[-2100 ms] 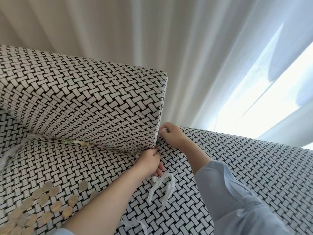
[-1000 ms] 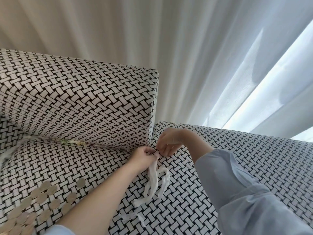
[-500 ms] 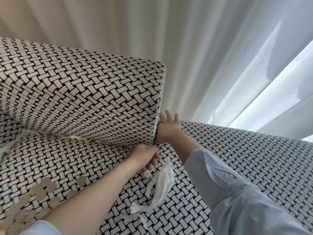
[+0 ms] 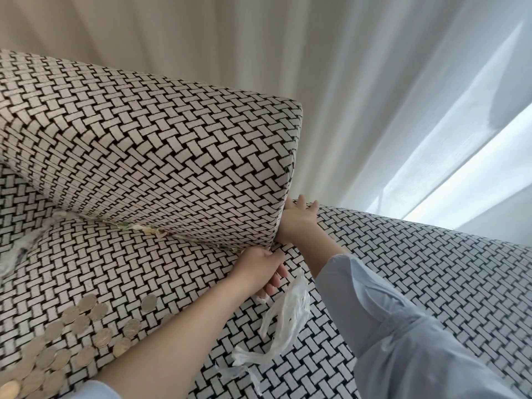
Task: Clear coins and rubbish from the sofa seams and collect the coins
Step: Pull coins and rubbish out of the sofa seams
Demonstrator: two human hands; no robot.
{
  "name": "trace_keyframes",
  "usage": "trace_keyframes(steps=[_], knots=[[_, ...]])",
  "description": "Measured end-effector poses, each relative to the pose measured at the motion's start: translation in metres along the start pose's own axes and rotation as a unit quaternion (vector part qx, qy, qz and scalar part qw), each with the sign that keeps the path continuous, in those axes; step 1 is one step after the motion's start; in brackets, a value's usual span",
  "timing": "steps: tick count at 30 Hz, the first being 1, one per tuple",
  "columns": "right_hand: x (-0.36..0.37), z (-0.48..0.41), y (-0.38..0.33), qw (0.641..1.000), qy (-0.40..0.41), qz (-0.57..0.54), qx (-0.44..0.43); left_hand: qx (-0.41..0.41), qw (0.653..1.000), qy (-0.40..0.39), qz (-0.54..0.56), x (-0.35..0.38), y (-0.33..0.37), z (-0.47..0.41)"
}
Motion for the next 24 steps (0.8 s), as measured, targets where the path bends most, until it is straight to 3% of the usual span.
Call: trace_keyframes(steps=[3,10,14,20,24], knots=[[-0.004,0.000,0.000,0.998,0.058,-0.026,0.010,0.004,1.000,-0.003,0.011,-0.001,0.000,0.000],[-0.003,-0.002,0.000,0.991,0.118,-0.050,0.027,-0.062,0.997,0.000,0.056,-0.003,0.000,-0.011],[-0.001,0.002,0.001,0.986,0.154,-0.061,0.014,-0.056,0.997,0.024,0.047,-0.002,-0.001,-0.014],[0.001,0.011,-0.001,0.981,0.178,-0.070,0.006,-0.042,0.998,0.033,0.040,0.000,-0.003,-0.016],[0.005,0.015,-0.001,0.989,0.128,-0.066,-0.021,-0.037,0.998,0.010,0.049,0.000,-0.005,-0.019]])
Point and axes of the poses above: each hand's wrist, its own z-axis away from the middle knuckle, its own x-axis out of the palm, y = z × x, the point moved 5 cm from there along -z, towards the middle knuckle, and after that the axes turned 2 degrees about -y, right-handed, at the moved point
